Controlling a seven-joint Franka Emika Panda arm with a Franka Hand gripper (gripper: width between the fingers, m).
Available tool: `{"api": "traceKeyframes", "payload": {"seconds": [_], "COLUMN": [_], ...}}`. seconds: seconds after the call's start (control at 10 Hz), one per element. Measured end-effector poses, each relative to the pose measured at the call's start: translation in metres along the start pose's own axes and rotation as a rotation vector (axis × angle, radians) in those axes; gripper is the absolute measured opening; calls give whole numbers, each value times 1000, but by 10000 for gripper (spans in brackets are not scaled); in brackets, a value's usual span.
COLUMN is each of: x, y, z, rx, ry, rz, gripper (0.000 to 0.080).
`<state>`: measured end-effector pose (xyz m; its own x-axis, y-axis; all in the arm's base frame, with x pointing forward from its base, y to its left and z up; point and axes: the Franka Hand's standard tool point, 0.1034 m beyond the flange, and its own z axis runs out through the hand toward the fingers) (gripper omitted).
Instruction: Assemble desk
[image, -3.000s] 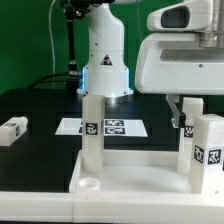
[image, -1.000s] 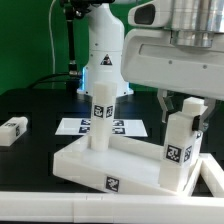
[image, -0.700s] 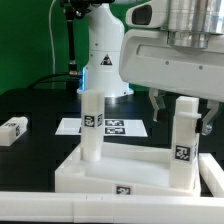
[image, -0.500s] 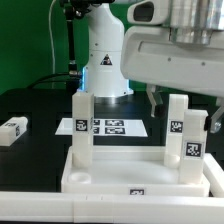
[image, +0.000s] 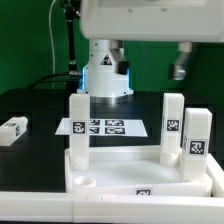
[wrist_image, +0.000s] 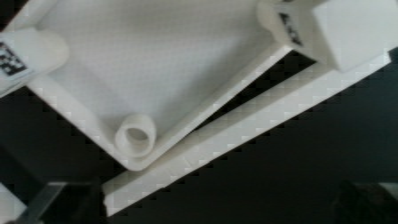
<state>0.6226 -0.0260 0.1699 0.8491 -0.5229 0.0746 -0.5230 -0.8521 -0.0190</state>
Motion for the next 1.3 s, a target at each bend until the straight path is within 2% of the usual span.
{"api": "traceKeyframes", "payload": {"seconds": [0.1,0.2,0.5,0.6,0.7,0.9,1.0,1.1,1.3], "x": [3,1,1,4,10,27,34,34,33], "y": [8,1,4,18,57,118,140,144,142], "z": [5,3,6,9,14,25,34,39,39], "rx": [-9,-5,-7,-6,-12,-25,-38,-42,-42], "ry": [-2,-1,-4,-9,-17,-26,-23,-26,-26], "rz": [14,3,-26,-114,-185,-287,-291,-286,-290], "gripper": [649,649,649,649,649,649,649,649,649]}}
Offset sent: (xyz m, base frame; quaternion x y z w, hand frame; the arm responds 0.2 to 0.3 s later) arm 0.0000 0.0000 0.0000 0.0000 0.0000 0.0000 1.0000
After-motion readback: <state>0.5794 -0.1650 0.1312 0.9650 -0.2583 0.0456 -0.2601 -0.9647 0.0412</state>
